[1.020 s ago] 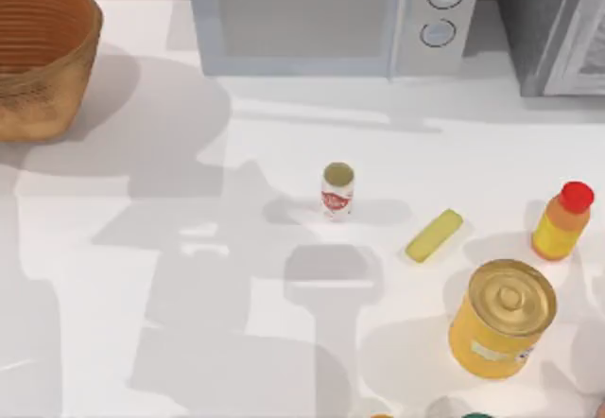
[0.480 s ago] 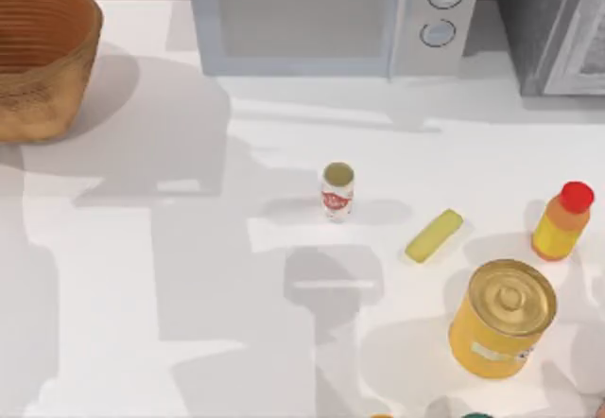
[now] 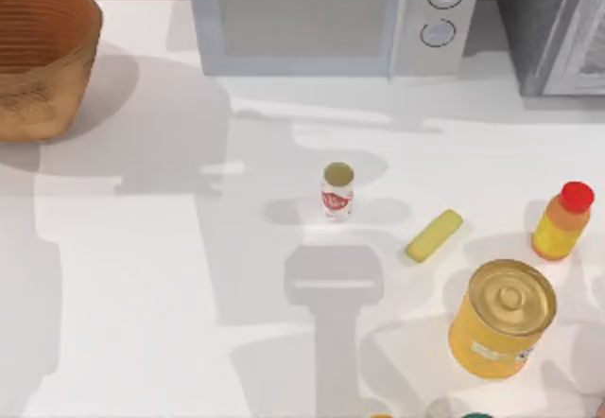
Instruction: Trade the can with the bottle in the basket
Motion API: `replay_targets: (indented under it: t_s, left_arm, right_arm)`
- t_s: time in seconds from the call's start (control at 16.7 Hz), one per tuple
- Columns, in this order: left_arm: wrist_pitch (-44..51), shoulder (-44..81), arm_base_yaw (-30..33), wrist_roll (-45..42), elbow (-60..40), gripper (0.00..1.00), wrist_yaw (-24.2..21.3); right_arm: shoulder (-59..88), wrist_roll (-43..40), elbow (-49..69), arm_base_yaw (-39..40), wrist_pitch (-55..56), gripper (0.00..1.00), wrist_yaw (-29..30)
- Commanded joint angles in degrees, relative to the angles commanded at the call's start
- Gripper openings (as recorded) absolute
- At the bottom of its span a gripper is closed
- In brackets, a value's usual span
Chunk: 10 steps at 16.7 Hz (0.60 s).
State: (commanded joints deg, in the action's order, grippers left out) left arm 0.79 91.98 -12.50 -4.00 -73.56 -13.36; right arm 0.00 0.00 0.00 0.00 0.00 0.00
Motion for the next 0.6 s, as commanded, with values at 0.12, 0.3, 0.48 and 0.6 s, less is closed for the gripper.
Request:
replay_targets:
  t_s: [0.12,0.3,0.48,0.6]
  left_arm:
    - [-0.1,-0.1,-0.3,-0.1,0.2,0.0,-0.1]
    - [-1.4,1.9,0.0,0.0,-0.4,0.0,0.2]
    - [-3.5,4.6,0.7,0.1,-1.2,0.0,0.6]
    - [-4.8,6.4,1.0,0.4,-1.6,0.0,0.9]
  right_arm:
    - [0.0,0.0,0.0,0.0,0.0,1.0,0.0]
    - [0.0,0.0,0.0,0.0,0.0,1.0,0.0]
    - [0.0,0.0,0.0,0.0,0.0,1.0,0.0]
    - [0.0,0.0,0.0,0.0,0.0,1.0,0.0]
